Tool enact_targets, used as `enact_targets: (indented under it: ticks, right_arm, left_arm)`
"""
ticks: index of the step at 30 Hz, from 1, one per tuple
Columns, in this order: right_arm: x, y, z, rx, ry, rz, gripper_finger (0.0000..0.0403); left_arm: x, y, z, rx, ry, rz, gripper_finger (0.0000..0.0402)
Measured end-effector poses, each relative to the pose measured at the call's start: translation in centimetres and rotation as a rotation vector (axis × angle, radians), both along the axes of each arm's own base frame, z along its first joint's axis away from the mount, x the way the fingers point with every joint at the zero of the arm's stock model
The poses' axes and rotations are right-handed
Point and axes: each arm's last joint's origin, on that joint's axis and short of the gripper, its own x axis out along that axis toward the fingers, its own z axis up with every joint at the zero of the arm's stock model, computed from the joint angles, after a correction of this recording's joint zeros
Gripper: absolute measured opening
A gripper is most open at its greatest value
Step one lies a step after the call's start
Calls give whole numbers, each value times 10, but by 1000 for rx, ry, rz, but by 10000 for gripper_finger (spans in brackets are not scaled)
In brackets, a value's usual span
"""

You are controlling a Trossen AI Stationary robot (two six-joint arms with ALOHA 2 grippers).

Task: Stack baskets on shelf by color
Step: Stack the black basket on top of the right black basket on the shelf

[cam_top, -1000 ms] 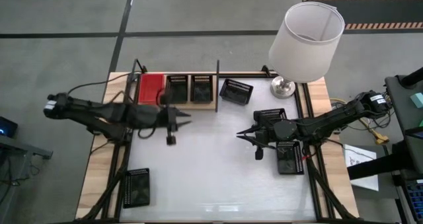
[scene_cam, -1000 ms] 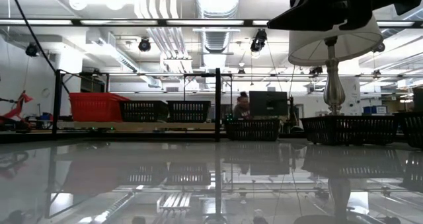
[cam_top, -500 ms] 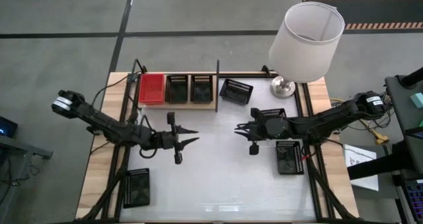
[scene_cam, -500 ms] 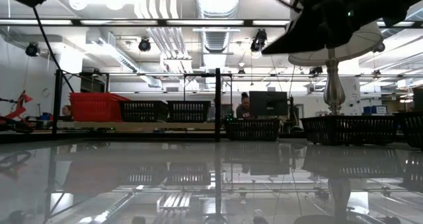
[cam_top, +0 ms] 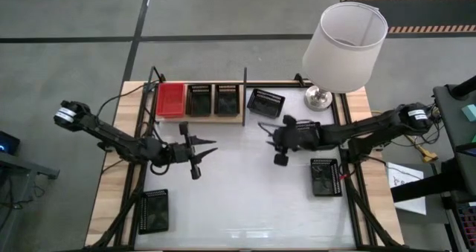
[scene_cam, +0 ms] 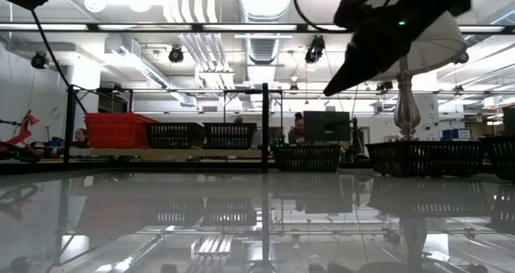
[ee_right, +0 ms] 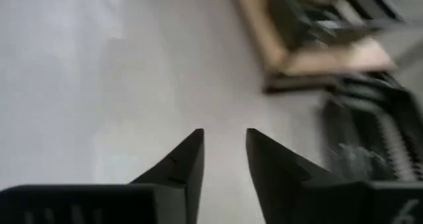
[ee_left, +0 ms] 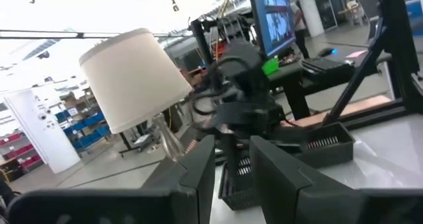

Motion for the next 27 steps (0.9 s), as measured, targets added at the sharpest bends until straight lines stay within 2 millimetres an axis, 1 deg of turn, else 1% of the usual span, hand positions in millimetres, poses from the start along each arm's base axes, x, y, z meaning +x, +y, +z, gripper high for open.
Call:
enact_targets:
  ticks: [3,5,8,12,14,17,21,27]
  right_arm:
    - [3,-19,9,-22,70,-147,134]
    - [5,-33,14,-34,124,-173,145]
    - [7,-52,14,-97,291,-67,154]
    - [9,-69,9,-216,537,74,157]
    - [12,-77,6,-245,618,126,154]
    - [19,-90,-1,-264,696,167,147]
    - [29,-106,-10,-266,753,181,138]
    - [35,-121,-22,-243,877,232,137]
  left_arm:
    - [1,-1,-2,-1,13,-1,79]
    - [3,-1,-5,4,28,-2,79]
    - [3,-2,-5,4,28,-5,79]
    - [3,-4,-5,4,28,-17,80]
    - [2,-5,-5,4,28,-23,80]
    - [2,-6,-5,4,28,-28,80]
    - [2,-7,-5,5,29,-34,80]
    - [1,-9,-6,8,35,-44,80]
